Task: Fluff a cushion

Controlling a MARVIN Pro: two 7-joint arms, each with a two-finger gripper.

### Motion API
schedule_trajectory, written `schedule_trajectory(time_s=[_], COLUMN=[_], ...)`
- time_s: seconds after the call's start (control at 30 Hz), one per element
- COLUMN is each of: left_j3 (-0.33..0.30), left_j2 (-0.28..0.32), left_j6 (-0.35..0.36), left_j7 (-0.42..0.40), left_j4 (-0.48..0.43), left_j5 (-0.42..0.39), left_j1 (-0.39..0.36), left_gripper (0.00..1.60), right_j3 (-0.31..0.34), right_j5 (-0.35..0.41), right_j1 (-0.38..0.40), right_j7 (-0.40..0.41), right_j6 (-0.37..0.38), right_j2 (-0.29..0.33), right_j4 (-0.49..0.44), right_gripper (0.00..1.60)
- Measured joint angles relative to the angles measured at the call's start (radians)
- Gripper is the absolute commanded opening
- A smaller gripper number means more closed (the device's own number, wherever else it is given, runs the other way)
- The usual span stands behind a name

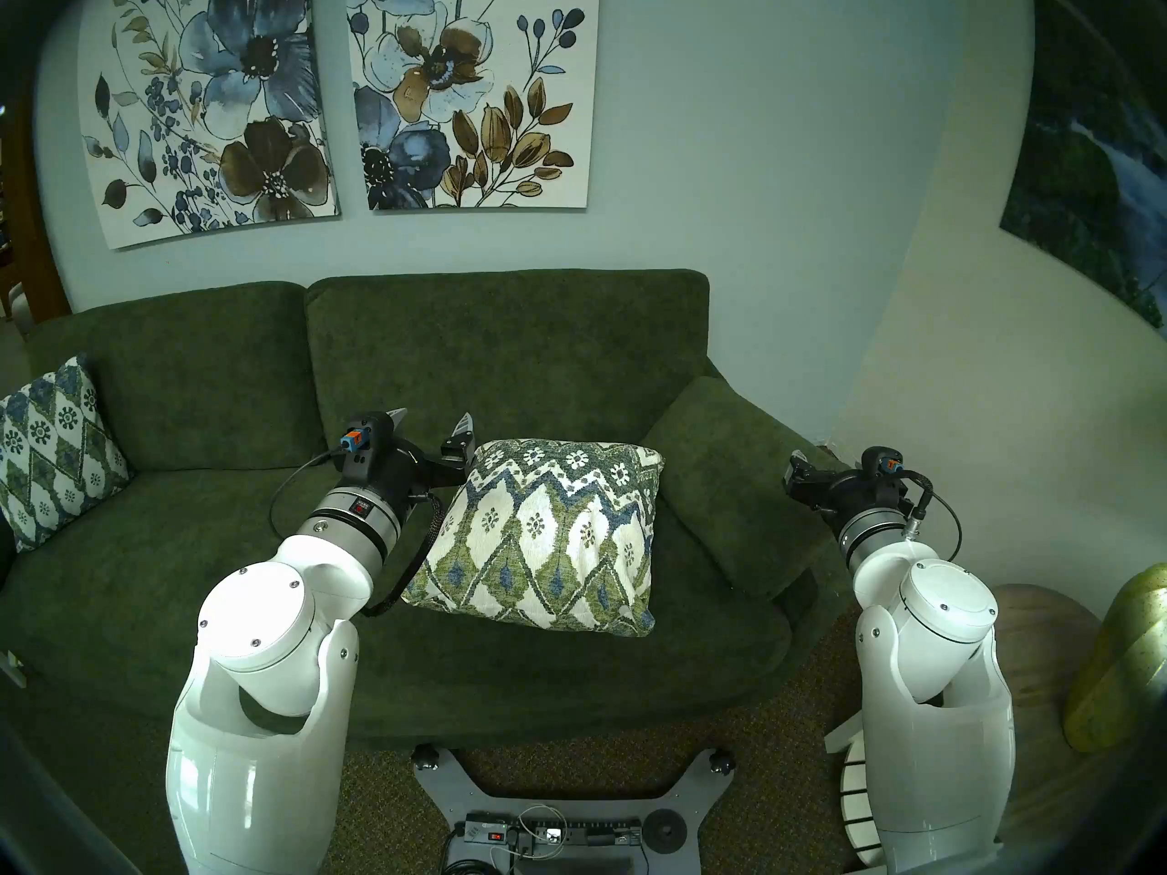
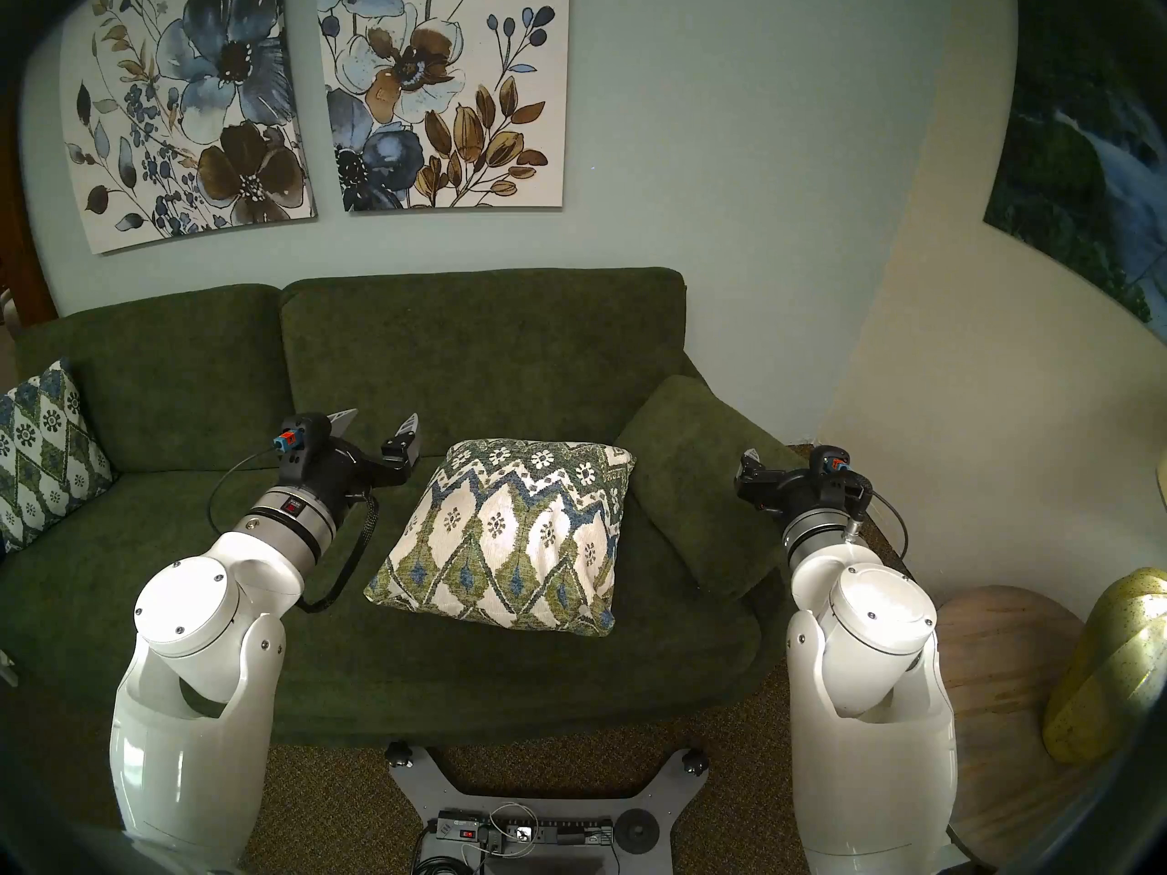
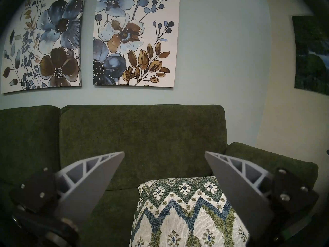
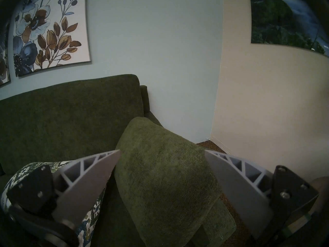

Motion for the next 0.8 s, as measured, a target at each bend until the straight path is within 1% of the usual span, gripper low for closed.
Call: schedule_trajectory(time_s=[0.1, 0.27, 0.47, 0.53, 0.6, 0.67, 0.8], left_j3=[0.000, -0.001, -0.002, -0.002, -0.002, -0.002, -0.003], left_j2=[-0.001, -0.002, -0.004, -0.005, -0.005, -0.006, -0.007], left_j6=[0.000, 0.000, 0.000, 0.000, 0.000, 0.000, 0.000], left_j7=[-0.001, -0.003, -0.005, -0.005, -0.006, -0.006, -0.007], left_j4=[0.000, 0.001, 0.001, 0.001, 0.001, 0.001, 0.001], left_j5=[0.001, 0.002, 0.003, 0.004, 0.004, 0.005, 0.006], left_j1=[0.000, 0.000, 0.000, 0.000, 0.000, 0.000, 0.000], left_gripper=[1.60, 1.60, 1.60, 1.60, 1.60, 1.60, 1.60], right_j3=[0.001, -0.007, -0.049, -0.070, -0.076, -0.091, -0.102], right_j5=[-0.003, -0.018, -0.026, -0.026, -0.026, -0.028, -0.028], right_j1=[0.004, 0.030, 0.068, 0.089, 0.094, 0.106, 0.110], right_j7=[0.002, 0.032, 0.097, 0.136, 0.146, 0.177, 0.220], right_j6=[0.000, 0.003, 0.027, 0.052, 0.060, 0.095, 0.128], right_j2=[0.003, 0.034, 0.079, 0.101, 0.108, 0.129, 0.157], right_j4=[0.011, 0.058, 0.064, 0.064, 0.065, 0.068, 0.096], right_gripper=[1.60, 1.60, 1.60, 1.60, 1.60, 1.60, 1.60])
